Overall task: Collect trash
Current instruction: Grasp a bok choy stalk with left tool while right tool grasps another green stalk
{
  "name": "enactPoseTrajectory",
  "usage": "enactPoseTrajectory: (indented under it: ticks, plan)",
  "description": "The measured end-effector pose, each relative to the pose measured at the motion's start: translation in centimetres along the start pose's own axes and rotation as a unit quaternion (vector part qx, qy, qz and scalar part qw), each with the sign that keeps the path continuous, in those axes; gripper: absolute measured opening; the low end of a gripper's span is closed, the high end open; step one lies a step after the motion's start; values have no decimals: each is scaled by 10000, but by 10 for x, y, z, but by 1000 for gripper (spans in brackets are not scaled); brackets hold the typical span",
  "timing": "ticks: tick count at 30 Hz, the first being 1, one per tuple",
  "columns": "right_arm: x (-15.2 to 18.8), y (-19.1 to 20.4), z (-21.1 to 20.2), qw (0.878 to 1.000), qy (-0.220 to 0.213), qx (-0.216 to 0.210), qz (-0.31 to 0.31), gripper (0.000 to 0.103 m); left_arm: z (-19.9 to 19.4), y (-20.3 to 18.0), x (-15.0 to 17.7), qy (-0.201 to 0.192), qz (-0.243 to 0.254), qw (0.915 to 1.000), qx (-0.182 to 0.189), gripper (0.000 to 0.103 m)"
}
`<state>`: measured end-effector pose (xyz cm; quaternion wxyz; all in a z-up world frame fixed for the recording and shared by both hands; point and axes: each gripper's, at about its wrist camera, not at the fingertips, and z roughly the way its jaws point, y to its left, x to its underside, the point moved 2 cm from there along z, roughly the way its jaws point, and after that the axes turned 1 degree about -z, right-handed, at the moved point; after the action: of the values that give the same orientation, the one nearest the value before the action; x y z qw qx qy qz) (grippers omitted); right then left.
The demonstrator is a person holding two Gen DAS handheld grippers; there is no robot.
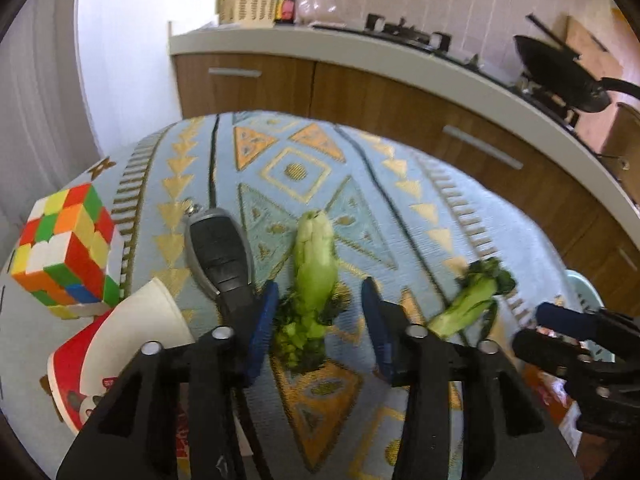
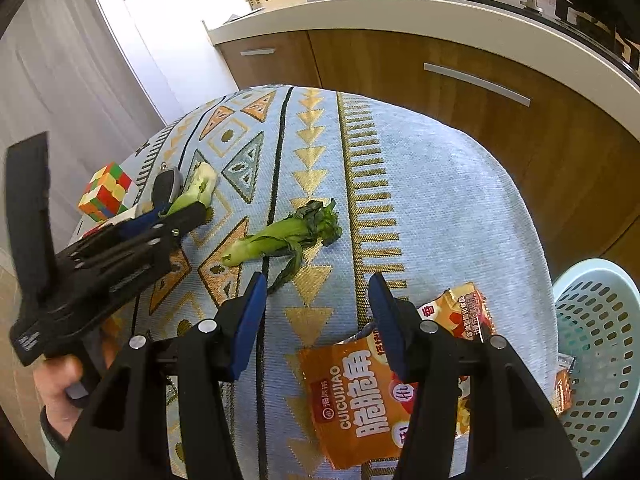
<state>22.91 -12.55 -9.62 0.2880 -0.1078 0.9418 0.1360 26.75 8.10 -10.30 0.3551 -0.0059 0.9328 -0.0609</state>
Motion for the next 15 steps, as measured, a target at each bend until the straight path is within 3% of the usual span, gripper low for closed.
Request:
enactPoseTrajectory:
  ticks: [3, 7, 11, 15]
  plan:
    - [-2, 4, -1, 9999, 52, -91, -37, 50, -2, 1, 2, 5, 13, 10000, -79, 20]
    - [-6, 12, 12, 9994, 258, -203, -51, 50, -16, 6, 10, 54, -248, 9997, 2, 19]
    - [-11, 17, 28, 9990, 388, -203, 5, 50, -32, 4, 26, -134, -337, 9993, 126, 19]
    - [-24, 17, 38, 9975, 455, -400, 353, 62, -36, 7, 31, -291, -461, 9985, 92, 19]
